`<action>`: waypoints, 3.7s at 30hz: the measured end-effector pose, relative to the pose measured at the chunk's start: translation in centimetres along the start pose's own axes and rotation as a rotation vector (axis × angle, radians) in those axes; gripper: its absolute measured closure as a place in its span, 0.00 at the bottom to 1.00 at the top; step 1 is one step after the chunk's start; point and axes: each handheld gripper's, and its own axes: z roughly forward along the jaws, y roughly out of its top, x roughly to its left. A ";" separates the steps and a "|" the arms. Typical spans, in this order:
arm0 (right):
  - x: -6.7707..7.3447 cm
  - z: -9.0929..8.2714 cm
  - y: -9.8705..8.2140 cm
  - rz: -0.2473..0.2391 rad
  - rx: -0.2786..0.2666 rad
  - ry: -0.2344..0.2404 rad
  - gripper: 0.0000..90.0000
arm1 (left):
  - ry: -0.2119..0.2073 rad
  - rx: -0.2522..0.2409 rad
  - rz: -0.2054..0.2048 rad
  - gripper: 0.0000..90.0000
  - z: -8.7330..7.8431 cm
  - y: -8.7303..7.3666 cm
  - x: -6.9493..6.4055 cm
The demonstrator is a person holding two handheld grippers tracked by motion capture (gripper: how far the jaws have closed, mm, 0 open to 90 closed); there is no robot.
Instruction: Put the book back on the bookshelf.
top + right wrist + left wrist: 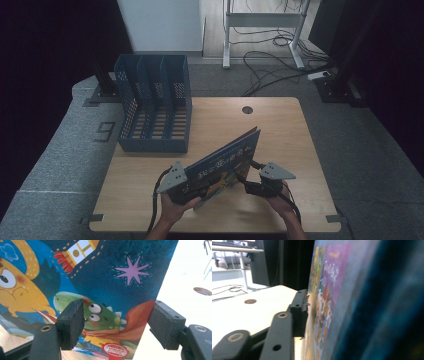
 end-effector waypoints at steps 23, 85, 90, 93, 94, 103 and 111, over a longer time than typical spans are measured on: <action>0.1 0.0 0.0 -0.006 0.003 -0.005 0.34 | 0.113 -0.025 0.025 0.75 0.1 -0.2 -0.5; -2.9 2.9 -4.3 0.107 0.311 -0.229 0.35 | 0.326 -0.174 -0.063 0.91 -7.2 2.2 3.4; -2.8 3.4 -4.3 0.099 0.357 -0.252 0.35 | 0.341 -0.161 -0.064 0.91 -7.0 2.1 3.5; -2.9 3.6 -4.3 0.107 0.379 -0.255 0.34 | 0.340 -0.164 -0.073 0.91 -7.1 2.1 3.7; -2.9 3.6 -4.3 0.112 0.380 -0.254 0.34 | 0.340 -0.167 -0.077 0.91 -7.1 2.1 3.7; -3.3 3.6 -4.3 0.149 0.384 -0.238 0.33 | 0.343 -0.173 -0.086 0.91 -7.4 2.2 3.8; -3.3 3.6 -4.3 0.154 0.386 -0.238 0.32 | 0.358 -0.185 -0.082 0.91 -7.5 3.0 3.2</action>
